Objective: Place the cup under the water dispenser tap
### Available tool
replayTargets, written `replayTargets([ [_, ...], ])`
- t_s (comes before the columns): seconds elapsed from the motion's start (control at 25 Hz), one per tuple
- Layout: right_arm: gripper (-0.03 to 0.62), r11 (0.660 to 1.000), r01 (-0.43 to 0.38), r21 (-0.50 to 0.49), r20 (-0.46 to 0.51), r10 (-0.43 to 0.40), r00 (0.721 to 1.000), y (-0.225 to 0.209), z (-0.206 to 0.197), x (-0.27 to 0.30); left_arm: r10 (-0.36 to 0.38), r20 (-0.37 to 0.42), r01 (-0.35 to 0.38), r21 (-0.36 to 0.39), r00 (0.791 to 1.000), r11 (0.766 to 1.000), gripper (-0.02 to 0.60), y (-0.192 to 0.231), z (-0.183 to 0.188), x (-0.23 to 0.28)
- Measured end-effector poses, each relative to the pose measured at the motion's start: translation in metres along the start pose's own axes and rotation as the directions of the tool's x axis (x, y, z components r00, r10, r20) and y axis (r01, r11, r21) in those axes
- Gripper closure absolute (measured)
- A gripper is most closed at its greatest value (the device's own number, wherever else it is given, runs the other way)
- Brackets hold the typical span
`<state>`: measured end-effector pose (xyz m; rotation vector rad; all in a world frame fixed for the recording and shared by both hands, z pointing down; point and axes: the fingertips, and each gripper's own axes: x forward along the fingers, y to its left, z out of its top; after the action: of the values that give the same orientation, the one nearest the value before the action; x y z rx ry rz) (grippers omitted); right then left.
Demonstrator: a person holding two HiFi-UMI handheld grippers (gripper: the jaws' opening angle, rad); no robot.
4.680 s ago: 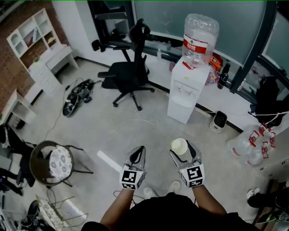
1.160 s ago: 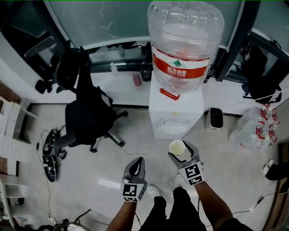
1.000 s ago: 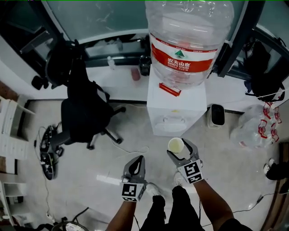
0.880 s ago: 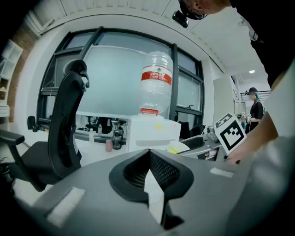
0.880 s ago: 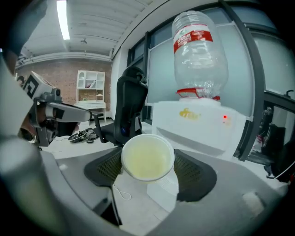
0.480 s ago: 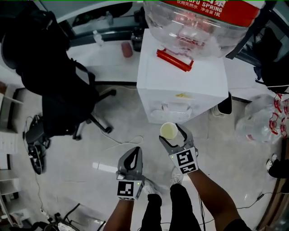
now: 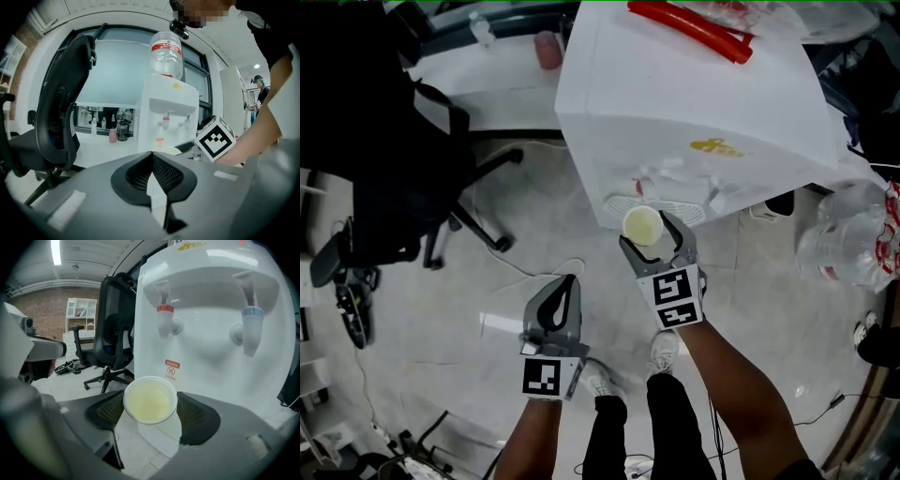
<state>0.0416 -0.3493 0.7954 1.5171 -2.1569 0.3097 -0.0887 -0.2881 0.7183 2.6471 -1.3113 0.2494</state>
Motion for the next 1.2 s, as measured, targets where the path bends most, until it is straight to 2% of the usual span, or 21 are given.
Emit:
replayTargets([
  [0.2, 0.243, 1.0, 0.01, -0.001, -0.006, -0.01, 1.0, -0.006, 0.001, 0.019, 0.003, 0.004, -0.003, -0.006, 1.0, 1.0, 0.565, 0.003, -0.017, 0.009],
  [0.64, 0.24, 0.999, 0.052, -0.009, -0.074, -0.053, 0.996, -0.015, -0.001, 0.045, -0.006, -0.014, 0.006, -0.015, 1.0, 1.0, 0.565, 0.001, -0.025, 0.012],
  [0.92, 0.23, 0.998, 0.064, 0.007, -0.056, -0.063, 0.996, -0.02, -0.002, 0.048, -0.011, -0.054, 0.011, -0.003, 0.998, 1.0, 0.565, 0.002, -0.041, 0.012],
  [1.04, 0.159, 0.999, 0.05, 0.005, -0.025, -0.05, 0.998, -0.018, 0.0, 0.047, -0.009, -0.059, 0.009, 0.007, 0.998, 1.0, 0.565, 0.004, -0.043, 0.013],
  [1.2, 0.132, 0.999, 0.032, 0.008, 0.019, -0.032, 0.999, -0.012, 0.006, 0.037, -0.003, -0.064, 0.003, 0.006, 0.998, 1.0, 0.565, 0.007, -0.043, 0.012],
])
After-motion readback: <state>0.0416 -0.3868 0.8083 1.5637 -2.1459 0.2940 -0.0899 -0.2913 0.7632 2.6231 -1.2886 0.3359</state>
